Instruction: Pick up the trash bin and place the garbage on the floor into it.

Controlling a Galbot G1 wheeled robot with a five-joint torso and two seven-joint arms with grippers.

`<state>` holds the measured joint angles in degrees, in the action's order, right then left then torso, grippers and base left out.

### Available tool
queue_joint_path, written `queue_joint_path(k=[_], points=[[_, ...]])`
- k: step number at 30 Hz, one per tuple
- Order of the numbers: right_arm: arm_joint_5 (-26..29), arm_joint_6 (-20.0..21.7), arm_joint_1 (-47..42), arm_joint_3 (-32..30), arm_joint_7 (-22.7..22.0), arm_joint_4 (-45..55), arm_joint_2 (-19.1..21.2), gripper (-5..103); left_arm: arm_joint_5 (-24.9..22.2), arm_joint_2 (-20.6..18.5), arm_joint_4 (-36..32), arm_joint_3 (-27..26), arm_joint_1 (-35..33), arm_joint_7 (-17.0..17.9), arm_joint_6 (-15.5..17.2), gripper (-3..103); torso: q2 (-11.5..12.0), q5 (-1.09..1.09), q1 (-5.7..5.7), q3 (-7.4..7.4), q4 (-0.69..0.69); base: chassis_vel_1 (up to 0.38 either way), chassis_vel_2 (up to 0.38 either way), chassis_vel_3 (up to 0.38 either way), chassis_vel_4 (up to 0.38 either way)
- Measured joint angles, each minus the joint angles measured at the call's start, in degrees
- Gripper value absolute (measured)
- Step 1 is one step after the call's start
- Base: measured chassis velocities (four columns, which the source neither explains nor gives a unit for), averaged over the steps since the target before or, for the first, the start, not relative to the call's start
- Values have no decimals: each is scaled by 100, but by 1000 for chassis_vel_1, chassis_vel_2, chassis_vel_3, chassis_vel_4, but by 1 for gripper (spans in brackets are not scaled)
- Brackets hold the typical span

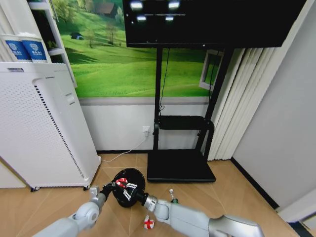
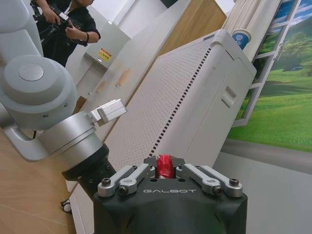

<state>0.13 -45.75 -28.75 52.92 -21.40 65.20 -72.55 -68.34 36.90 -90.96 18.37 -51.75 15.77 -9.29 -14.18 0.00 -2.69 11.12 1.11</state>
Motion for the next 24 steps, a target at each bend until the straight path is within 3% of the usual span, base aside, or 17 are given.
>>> queue_joint_path(k=[2,13,15,18,19,21,23,24], points=[[-1,1,0,4,-7,2,2,11,-1,0,0,0,0,0,0,6,0,0,0,0,0,0,0,0,0],[44,10,-120,-21,-15,-84,54,52,49,139,-16,-39,-85,71,2,6,0,0,0,0,0,0,0,0,0],[103,10,-132,-250,-25,-177,115,63,101,99,-101,-256,-289,114,2,6,0,-1,0,0,1,0,0,0,0],[179,11,-129,-384,-49,-244,144,69,125,17,-217,-533,-521,118,1,6,0,-1,0,1,1,0,0,0,0],[237,11,-120,-486,-59,-291,193,74,155,-79,-355,-904,-821,130,-1,6,0,0,0,0,1,0,0,0,0],[301,10,-109,-700,-50,-411,338,85,296,-268,-586,-1487,-1414,113,-32,6,0,2,0,0,-5,0,0,0,0],[311,11,-169,-851,-45,-472,461,90,352,-336,-647,-1626,-1621,110,-52,6,0,3,0,0,-11,0,0,0,0],[299,10,-327,-1112,-47,-496,722,95,358,-387,-689,-1643,-1718,115,-55,6,0,4,0,0,-12,0,0,0,0]])
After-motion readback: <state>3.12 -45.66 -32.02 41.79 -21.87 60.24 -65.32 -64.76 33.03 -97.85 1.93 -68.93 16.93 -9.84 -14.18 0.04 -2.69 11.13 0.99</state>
